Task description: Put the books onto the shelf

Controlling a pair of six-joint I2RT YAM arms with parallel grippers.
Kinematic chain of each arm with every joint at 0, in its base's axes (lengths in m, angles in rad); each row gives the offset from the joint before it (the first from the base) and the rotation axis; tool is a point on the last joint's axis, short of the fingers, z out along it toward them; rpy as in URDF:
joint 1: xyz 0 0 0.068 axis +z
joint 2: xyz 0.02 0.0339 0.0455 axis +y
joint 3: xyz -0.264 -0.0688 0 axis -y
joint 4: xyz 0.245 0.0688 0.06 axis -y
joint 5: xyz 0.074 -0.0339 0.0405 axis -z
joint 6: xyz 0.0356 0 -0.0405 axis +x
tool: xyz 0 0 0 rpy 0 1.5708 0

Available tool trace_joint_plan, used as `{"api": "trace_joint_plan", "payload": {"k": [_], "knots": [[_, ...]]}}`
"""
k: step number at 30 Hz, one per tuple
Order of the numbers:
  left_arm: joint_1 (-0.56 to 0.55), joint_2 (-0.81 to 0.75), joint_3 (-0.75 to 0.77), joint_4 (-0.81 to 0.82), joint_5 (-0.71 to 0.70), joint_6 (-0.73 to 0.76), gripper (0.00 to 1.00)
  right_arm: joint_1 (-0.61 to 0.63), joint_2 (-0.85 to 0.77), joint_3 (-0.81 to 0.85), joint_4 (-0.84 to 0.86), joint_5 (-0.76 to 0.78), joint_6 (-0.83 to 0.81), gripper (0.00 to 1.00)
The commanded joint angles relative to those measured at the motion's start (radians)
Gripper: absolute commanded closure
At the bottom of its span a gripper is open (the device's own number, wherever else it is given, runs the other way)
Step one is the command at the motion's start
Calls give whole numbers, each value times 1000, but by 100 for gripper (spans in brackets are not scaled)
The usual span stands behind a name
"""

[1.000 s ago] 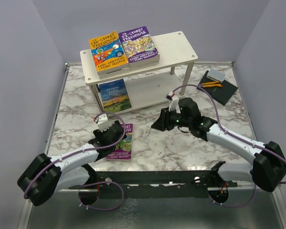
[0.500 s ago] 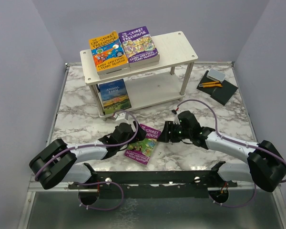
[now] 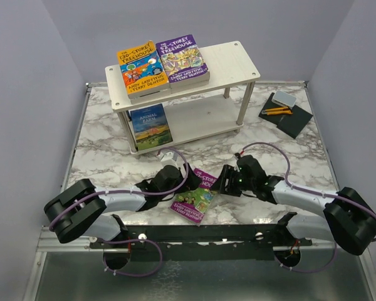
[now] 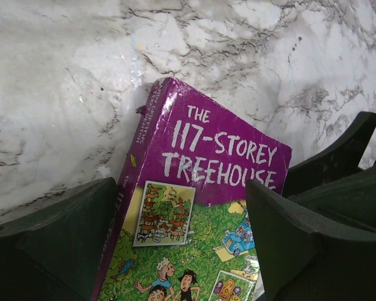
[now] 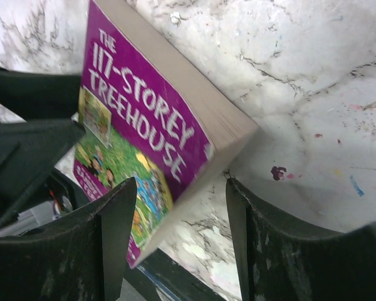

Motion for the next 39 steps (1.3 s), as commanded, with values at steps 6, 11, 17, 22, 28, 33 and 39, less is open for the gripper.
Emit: {"api": "trace_joint_plan", "payload": {"k": [6,11,17,22,28,33,39], "knots": [[-63,63,4,-85,91,-7,14,5,101,18,100,65,134,48],[-67,64,15,-81,110,25,13,-14,156,73,89,102,114,71],[-65,40,15,-100,123,52,11,-95,184,87,94,78,53,100],[-52,-9,31,-187,107,88,6,-189,174,66,99,-47,-34,100],[27,-61,22,-233,221,130,1,-292,201,69,54,-219,-163,100],[135,-43,-10,-157,407,127,1,-341,255,30,91,-353,-195,100],[162,71,-1,-71,540,132,1,-383,310,-32,179,-447,-181,100]]}}
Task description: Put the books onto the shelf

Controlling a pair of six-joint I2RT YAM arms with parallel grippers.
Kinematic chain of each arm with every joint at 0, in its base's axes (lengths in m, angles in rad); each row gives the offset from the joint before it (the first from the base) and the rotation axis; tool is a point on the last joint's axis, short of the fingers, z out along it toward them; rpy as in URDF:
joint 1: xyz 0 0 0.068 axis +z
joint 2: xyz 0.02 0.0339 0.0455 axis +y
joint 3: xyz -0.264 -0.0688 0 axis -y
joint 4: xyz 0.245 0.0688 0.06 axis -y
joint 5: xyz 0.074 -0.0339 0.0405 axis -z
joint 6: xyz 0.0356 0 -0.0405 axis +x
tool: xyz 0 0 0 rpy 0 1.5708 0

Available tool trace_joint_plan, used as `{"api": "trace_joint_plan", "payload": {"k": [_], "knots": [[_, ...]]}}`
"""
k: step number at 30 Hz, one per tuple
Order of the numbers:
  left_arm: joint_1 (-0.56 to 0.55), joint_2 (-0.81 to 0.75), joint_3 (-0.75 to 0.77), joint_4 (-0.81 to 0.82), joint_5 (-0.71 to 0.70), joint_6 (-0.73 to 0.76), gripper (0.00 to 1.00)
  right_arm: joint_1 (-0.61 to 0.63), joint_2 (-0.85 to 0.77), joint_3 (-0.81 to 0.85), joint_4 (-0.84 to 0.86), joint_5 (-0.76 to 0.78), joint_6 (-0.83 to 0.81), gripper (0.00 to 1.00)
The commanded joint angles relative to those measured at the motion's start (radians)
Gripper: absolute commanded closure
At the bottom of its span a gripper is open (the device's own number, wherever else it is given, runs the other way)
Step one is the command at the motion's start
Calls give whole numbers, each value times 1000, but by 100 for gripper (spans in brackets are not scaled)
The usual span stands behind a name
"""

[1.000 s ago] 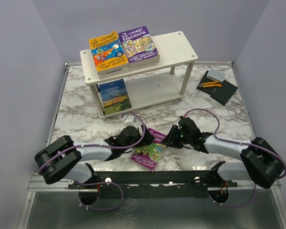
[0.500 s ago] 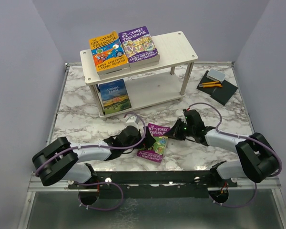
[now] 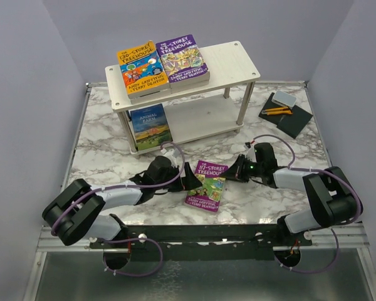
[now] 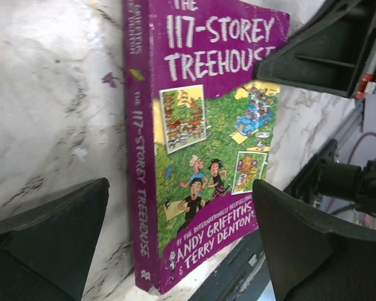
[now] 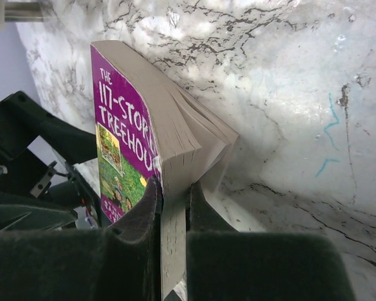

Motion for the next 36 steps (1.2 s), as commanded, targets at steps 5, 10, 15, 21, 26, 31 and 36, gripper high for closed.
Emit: {"api": "trace_joint_plan", "payload": {"k": [5,10,15,21,26,31,36], "knots": [[8,194,-6,56,227,10,1,-27,59,-89,3,-108,-24,100],[7,269,1,108,282,-15,1,-35,66,-110,42,-110,-3,100],[8,316,-4,192,317,-61,9,-43,75,-134,79,-106,14,100],[7,332,4,236,323,-94,30,-50,61,-162,100,-102,27,100],[7,357,1,315,342,-149,53,-50,49,-192,135,-104,52,100],[8,368,-1,384,363,-194,76,-50,24,-213,149,-104,63,100],[7,338,6,428,365,-227,100,-51,-23,-235,145,-96,69,100]]}}
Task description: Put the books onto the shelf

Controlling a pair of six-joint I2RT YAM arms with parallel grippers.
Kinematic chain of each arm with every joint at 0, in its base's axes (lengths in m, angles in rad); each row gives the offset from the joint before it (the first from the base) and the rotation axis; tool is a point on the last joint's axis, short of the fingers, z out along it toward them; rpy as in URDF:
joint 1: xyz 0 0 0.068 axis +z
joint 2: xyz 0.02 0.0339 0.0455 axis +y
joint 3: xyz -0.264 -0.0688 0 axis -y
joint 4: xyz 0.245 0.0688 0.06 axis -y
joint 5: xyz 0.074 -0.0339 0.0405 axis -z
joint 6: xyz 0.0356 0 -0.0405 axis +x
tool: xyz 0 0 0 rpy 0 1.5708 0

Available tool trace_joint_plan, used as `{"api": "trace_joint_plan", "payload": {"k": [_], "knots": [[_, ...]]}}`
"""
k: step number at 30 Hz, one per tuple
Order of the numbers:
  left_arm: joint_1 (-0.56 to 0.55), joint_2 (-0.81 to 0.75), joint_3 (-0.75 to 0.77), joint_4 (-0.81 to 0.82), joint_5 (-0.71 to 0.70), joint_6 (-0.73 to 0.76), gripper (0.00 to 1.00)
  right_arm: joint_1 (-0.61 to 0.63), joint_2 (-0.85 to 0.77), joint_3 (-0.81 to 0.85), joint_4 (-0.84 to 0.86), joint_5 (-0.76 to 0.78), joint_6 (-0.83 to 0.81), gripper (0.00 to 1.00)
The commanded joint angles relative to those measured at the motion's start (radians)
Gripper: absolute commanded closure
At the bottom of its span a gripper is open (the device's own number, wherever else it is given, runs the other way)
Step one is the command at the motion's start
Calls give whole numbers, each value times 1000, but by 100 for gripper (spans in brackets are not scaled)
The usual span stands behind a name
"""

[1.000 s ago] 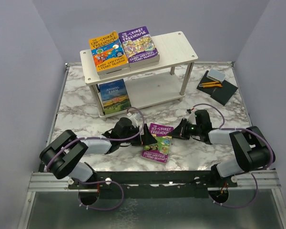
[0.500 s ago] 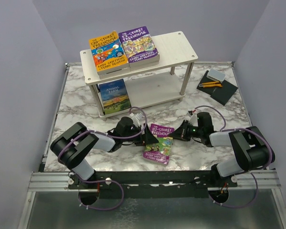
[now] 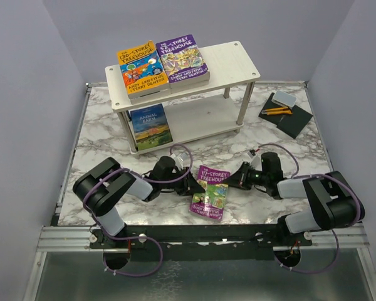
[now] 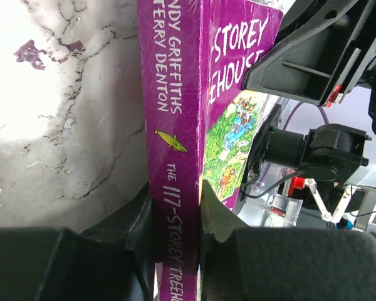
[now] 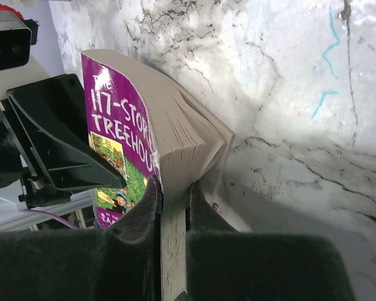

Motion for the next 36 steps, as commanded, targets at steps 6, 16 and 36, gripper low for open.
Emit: {"api": "trace_joint_plan", "payload": {"k": [6,16,36], "knots": [[-21,-119,5,47,13,-52,100,7,-134,-62,-196,55,4,96],[-10,-359,12,43,-60,-122,100,9,-572,-31,-426,47,-33,38],[-7,-711,68,12,-158,-229,100,28,-837,116,-232,-166,143,21]]}}
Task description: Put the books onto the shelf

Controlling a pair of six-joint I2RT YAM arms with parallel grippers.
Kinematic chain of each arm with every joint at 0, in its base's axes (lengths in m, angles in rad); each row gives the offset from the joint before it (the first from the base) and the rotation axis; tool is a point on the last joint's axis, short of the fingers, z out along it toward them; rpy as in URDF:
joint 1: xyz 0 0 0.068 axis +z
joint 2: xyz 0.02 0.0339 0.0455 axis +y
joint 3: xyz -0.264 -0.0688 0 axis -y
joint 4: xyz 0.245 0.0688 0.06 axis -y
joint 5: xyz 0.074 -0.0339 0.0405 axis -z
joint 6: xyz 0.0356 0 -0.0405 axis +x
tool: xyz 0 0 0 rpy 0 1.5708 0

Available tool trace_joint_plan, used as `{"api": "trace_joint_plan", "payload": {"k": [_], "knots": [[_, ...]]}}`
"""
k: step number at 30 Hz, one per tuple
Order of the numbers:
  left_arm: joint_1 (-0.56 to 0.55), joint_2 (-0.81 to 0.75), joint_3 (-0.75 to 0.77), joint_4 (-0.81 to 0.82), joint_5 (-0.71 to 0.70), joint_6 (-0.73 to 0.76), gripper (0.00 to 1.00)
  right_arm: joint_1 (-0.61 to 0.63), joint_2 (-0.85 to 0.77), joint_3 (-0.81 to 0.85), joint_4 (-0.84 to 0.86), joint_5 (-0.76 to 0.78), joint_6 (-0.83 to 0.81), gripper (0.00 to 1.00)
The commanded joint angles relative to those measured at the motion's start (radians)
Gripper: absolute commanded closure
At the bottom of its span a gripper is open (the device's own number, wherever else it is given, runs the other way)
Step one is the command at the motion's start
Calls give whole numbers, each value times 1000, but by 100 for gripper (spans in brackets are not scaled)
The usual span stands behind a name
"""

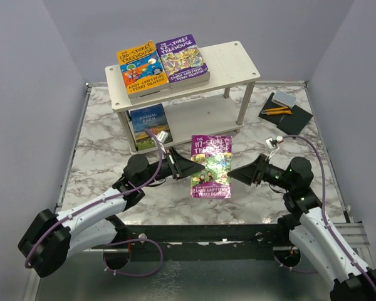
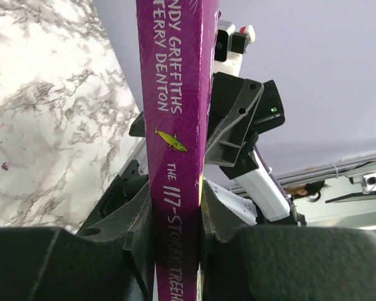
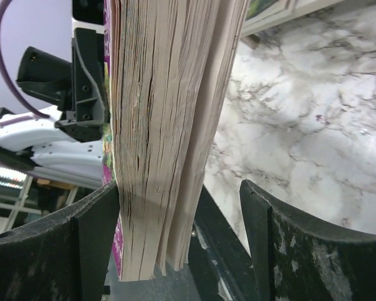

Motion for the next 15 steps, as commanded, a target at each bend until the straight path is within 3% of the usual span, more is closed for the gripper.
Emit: {"api": "trace_joint_plan", "payload": {"k": [1,9,15], "knots": [[3,-57,69,73,-41,-40,100,27,58,65,121,-78,46,21],[3,-126,91,79,-97,-34,100,109,124,93,263,-76,113,21],[4,-150,92,72,-123,-10,100,283,157,132,299,29,94,28]]}}
